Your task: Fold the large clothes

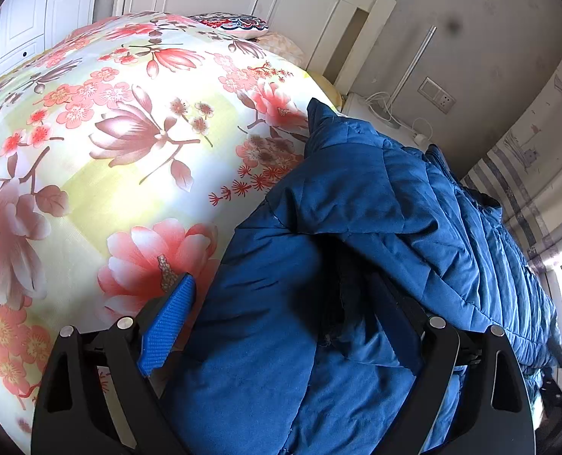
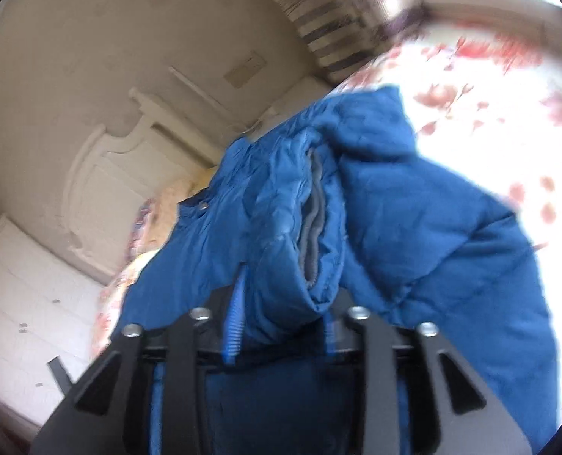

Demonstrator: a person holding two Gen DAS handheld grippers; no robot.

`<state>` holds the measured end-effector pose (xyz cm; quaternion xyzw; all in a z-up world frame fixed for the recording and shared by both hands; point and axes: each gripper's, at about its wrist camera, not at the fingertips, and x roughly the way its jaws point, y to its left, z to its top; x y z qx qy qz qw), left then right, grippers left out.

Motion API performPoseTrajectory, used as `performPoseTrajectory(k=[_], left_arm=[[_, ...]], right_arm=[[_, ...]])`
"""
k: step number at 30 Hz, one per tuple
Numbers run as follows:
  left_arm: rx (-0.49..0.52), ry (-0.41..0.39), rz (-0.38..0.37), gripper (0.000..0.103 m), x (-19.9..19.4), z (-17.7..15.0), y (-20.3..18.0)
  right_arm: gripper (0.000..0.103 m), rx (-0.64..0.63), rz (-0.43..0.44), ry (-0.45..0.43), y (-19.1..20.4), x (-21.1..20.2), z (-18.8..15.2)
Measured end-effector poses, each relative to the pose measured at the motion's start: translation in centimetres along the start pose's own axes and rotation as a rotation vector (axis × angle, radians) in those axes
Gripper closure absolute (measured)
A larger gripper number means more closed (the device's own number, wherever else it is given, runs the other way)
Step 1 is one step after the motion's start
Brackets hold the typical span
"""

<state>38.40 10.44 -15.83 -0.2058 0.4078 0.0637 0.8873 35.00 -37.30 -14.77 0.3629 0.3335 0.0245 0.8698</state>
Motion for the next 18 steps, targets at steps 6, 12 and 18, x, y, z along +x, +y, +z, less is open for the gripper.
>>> performPoseTrajectory(k=[6, 12, 18], left_arm=[[0.000, 0.000, 0.000, 0.015, 0.0, 0.0, 0.0], [-0.011, -0.025, -0.016, 0.015, -0.7, 0.0, 0.4], [0.079, -0.363, -0.091, 0.015, -8.9, 0.3, -2.7]], right_arm=[[0.059, -0.397, -0.171, -0.173, 7.5, -2.5, 0.0], [0.049, -0.553, -0.296, 0.066, 7.3, 5.7, -0.9], [0.041, -0.575, -0.261, 0.056, 7.2, 5.8, -1.4]])
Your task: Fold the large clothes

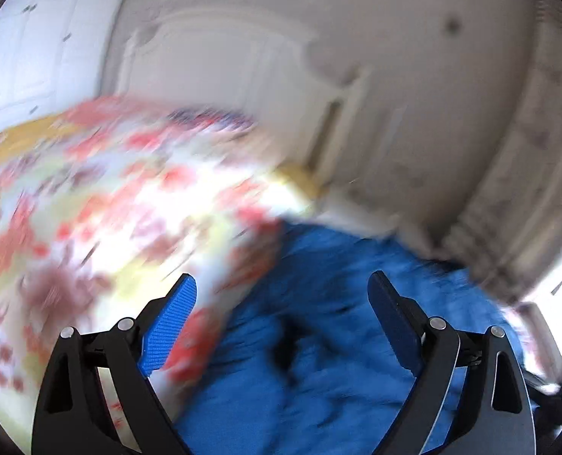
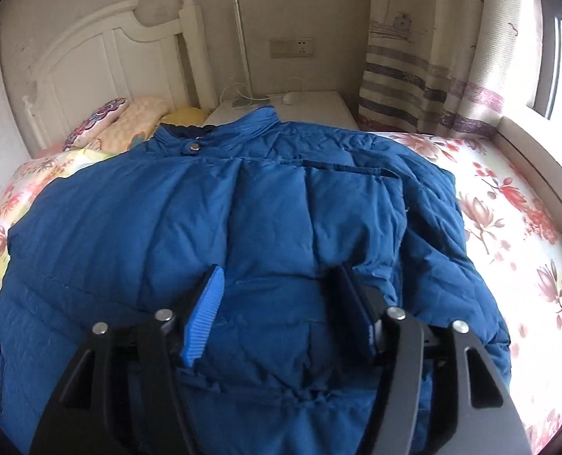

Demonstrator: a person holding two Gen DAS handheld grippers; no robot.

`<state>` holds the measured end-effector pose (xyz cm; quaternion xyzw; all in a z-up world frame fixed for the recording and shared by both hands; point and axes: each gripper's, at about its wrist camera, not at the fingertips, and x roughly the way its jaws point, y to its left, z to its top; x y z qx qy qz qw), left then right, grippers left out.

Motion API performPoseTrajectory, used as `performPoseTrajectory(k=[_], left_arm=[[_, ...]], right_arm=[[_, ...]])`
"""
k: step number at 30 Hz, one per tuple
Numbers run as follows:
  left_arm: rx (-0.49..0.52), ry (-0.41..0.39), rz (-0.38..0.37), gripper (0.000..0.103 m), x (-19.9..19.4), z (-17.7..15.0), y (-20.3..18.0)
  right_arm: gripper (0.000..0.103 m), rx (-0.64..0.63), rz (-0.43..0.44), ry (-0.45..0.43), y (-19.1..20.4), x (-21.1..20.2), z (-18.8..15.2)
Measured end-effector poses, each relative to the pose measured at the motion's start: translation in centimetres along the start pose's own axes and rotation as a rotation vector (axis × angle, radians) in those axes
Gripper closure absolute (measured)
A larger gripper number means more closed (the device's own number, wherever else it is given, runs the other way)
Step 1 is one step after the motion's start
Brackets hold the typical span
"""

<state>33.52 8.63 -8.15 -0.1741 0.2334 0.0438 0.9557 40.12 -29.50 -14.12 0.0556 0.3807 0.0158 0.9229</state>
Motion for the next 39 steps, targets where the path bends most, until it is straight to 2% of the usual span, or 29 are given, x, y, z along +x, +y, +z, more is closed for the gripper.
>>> performPoseTrajectory(k=[1, 2, 4, 6, 9, 12, 15, 18, 19, 21, 22, 23, 25, 27, 29, 31, 32, 34, 35, 37, 39], left_arm=[[0.031, 0.017, -0.028, 0.015, 0.1, 0.4, -1.1], [0.093, 0.065, -0.064, 0.015, 0.9, 0.9, -3.2], [0.184, 0.175, -0.085, 0.015, 3.6, 0.8, -6.4], [0.230, 0.257, -0.053, 0.015, 6.7, -0.2, -7.9], [0.311, 0.424, 0.083, 0.013, 12.0, -3.2, -8.5], [0.329, 0.409, 0.120, 0.012, 12.3, -3.8, -9.3], [0.303, 0.375, 0.061, 0.012, 11.3, -2.0, -10.4], [0.344, 0.347, 0.060, 0.011, 12.6, 0.0, -11.4], [0.340, 0.356, 0.071, 0.011, 13.4, 0.4, -11.2], [0.315, 0.405, 0.173, 0.011, 16.7, 0.8, -10.1], [0.272, 0.472, 0.184, 0.009, 18.9, 0.8, -8.6], [0.247, 0.512, 0.163, 0.006, 20.0, 0.6, -7.9], [0.271, 0.519, 0.160, 0.005, 20.3, 0.5, -8.0], [0.294, 0.496, 0.145, 0.005, 19.4, 1.2, -8.6], [0.254, 0.431, 0.106, 0.005, 18.2, 2.5, -8.5], [0.235, 0.380, 0.140, 0.005, 18.0, 3.7, -8.0], [0.218, 0.395, 0.173, 0.005, 18.9, 4.0, -7.4], [0.178, 0.506, 0.212, 0.004, 22.0, 3.2, -5.9], [0.176, 0.530, 0.206, 0.004, 22.7, 2.6, -5.5], [0.190, 0.511, 0.202, 0.004, 22.7, 2.4, -5.7], [0.204, 0.431, 0.223, 0.006, 20.4, 3.0, -6.5]], right_arm=[[0.040, -0.001, 0.005, -0.001, 0.0, 0.0, 0.0], [0.039, 0.000, 0.009, -0.005, -0.1, -0.2, -0.2], [0.039, 0.006, 0.016, -0.014, 0.0, -0.4, -0.1], [0.039, 0.019, 0.032, -0.024, -0.1, -0.6, -0.2], [0.038, 0.037, 0.059, -0.031, -0.6, -0.5, 0.0], [0.037, 0.049, 0.082, -0.037, -1.0, -0.6, 0.0], [0.037, 0.053, 0.087, -0.035, -1.1, -0.5, 0.0], [0.036, 0.054, 0.090, -0.035, -1.1, -0.5, 0.0], [0.036, 0.059, 0.096, -0.034, -1.1, -0.5, 0.0], [0.035, 0.066, 0.109, -0.032, -1.3, -0.4, 0.1], [0.035, 0.068, 0.114, -0.032, -1.4, -0.4, 0.1], [0.035, 0.071, 0.120, -0.032, -1.5, -0.3, 0.1], [0.035, 0.072, 0.131, -0.031, -1.5, -0.3, 0.1], [0.035, 0.077, 0.136, -0.030, -1.7, -0.2, 0.1], [0.035, 0.080, 0.139, -0.031, -1.7, -0.2, 0.1], [0.035, 0.079, 0.139, -0.031, -1.7, -0.2, 0.1], [0.035, 0.078, 0.139, -0.031, -1.8, -0.2, 0.1], [0.035, 0.081, 0.142, -0.032, -1.8, -0.3, 0.0], [0.035, 0.080, 0.143, -0.032, -1.8, -0.3, 0.0], [0.035, 0.078, 0.146, -0.031, -1.9, -0.2, 0.1], [0.035, 0.081, 0.146, -0.032, -1.9, -0.2, 0.1]])
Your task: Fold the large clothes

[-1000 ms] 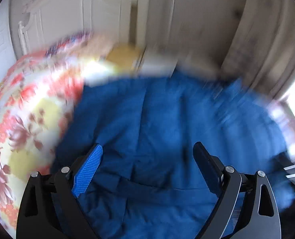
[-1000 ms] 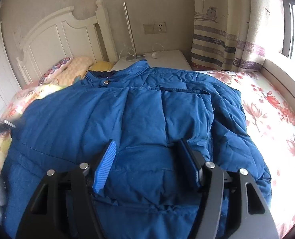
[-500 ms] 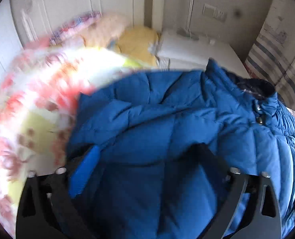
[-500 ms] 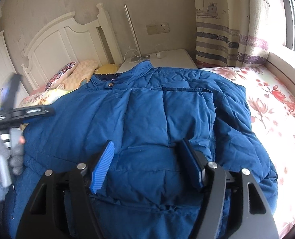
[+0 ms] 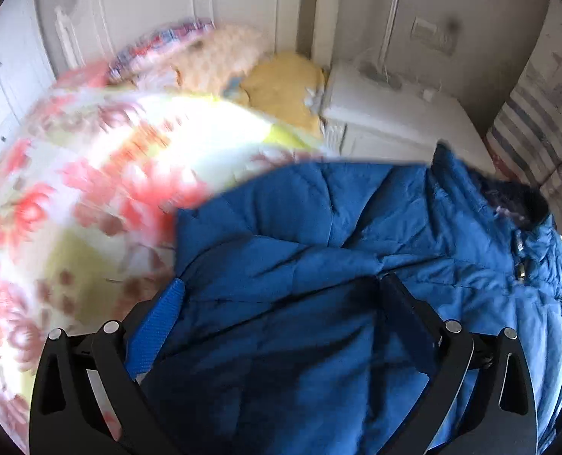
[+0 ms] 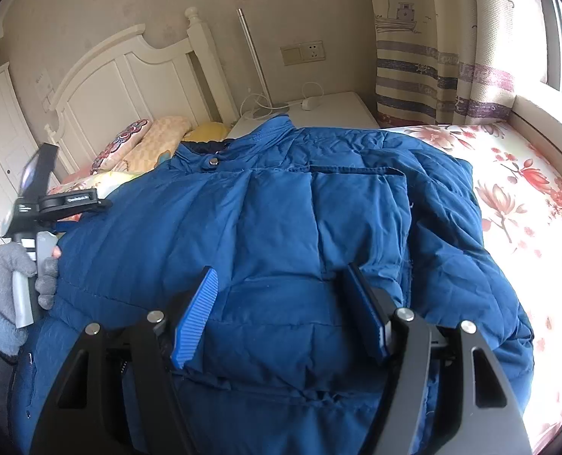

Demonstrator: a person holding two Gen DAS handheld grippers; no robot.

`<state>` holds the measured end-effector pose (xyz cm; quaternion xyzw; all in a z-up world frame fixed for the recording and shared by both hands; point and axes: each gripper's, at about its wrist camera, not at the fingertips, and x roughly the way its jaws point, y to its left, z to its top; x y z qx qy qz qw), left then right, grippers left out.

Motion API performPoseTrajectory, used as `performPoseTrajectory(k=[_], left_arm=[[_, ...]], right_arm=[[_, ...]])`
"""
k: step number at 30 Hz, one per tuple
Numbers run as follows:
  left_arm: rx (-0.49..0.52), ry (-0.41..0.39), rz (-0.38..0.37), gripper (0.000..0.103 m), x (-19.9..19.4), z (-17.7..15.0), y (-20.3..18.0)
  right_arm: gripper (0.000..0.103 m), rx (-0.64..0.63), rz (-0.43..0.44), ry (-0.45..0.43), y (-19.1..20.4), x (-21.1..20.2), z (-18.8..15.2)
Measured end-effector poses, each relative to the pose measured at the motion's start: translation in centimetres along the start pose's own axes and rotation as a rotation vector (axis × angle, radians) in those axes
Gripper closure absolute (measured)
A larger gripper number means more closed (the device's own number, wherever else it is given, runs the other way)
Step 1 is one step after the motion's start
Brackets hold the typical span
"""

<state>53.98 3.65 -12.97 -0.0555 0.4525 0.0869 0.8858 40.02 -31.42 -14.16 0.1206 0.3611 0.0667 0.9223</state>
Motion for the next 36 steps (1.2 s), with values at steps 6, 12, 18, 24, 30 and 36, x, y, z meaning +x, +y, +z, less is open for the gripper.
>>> performPoseTrajectory(k=[6, 12, 18, 24, 30, 36], left_arm=[[0.275, -0.223, -0.063, 0.005, -8.6, -5.5, -5.5], [0.408, -0.161, -0.028, 0.004, -4.8, -10.3, -8.2], [0.375, -0.141, -0.070, 0.004, -4.6, -9.8, -7.4], [0.363, -0.140, -0.091, 0.004, -4.5, -10.3, -6.9], [0.348, -0.134, -0.117, 0.004, -4.4, -10.1, -6.5], [0.343, -0.129, -0.126, 0.004, -4.3, -10.1, -6.4]], right_arm=[[0.035, 0.002, 0.003, -0.001, 0.0, 0.0, 0.0], [0.035, -0.005, 0.003, -0.007, 0.0, 0.0, 0.0], [0.037, -0.020, -0.039, -0.024, 0.5, -0.7, -0.1], [0.036, -0.134, -0.161, -0.118, 4.6, -1.9, 1.3], [0.025, -0.267, -0.213, 0.089, 6.5, 3.8, 3.1], [0.027, -0.261, -0.209, 0.069, 4.6, 2.9, 5.2]])
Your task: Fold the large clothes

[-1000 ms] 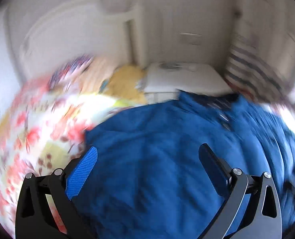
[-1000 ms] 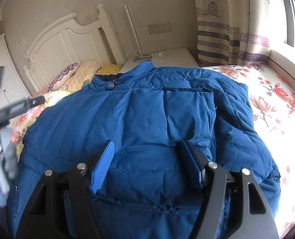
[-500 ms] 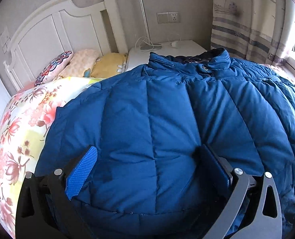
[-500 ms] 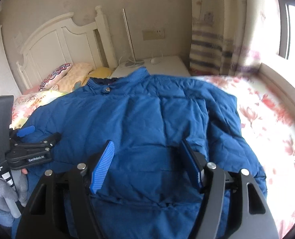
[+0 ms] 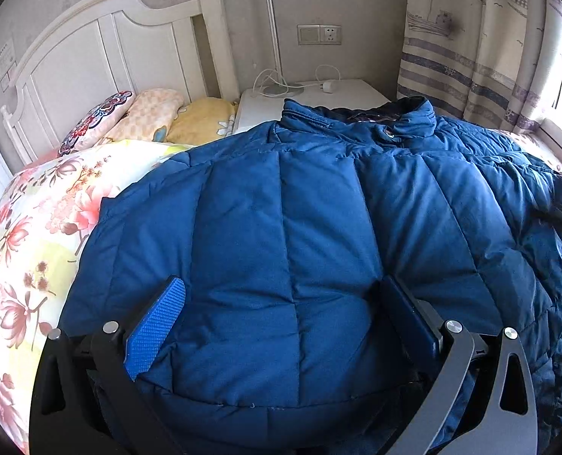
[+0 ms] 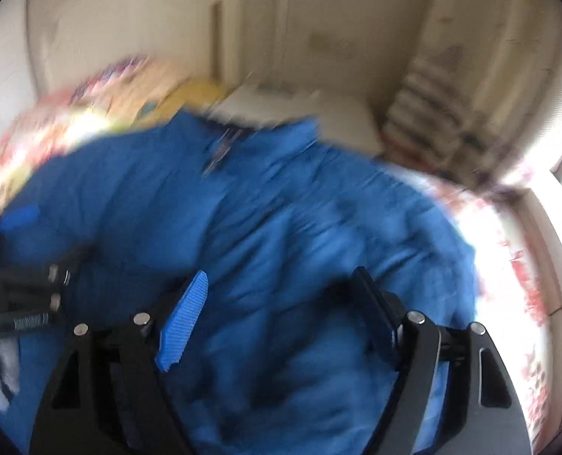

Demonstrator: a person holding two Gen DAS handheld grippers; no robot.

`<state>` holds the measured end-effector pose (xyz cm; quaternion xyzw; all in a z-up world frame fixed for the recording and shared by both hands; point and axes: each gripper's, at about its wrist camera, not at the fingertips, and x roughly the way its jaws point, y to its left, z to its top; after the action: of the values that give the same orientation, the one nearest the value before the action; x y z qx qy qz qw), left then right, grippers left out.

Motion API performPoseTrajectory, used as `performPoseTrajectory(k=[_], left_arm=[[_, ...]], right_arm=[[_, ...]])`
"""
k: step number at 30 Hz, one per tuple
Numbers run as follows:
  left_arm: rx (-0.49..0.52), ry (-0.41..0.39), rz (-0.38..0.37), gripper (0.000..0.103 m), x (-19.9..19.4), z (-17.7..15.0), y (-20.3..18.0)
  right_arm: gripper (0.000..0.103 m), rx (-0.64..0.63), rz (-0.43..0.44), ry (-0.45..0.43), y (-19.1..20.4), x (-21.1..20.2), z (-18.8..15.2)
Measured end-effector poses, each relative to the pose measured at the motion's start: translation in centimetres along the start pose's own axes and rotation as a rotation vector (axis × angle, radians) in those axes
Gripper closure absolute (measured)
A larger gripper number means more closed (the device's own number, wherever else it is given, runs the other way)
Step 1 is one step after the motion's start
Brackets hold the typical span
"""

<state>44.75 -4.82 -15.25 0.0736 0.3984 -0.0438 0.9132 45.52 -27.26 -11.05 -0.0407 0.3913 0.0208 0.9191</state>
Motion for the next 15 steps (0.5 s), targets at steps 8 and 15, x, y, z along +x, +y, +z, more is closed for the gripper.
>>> performPoseTrajectory(k=[8, 15], left_arm=[[-0.002, 0.000, -0.006, 0.004, 0.0, 0.0, 0.0], [-0.006, 0.002, -0.011, 0.004, 0.1, 0.0, 0.1]], right_arm=[[0.016, 0.356, -0.002, 0.092, -12.2, 5.9, -0.7], [0.014, 0.379, 0.040, 0.074, -12.4, 6.1, -1.3]])
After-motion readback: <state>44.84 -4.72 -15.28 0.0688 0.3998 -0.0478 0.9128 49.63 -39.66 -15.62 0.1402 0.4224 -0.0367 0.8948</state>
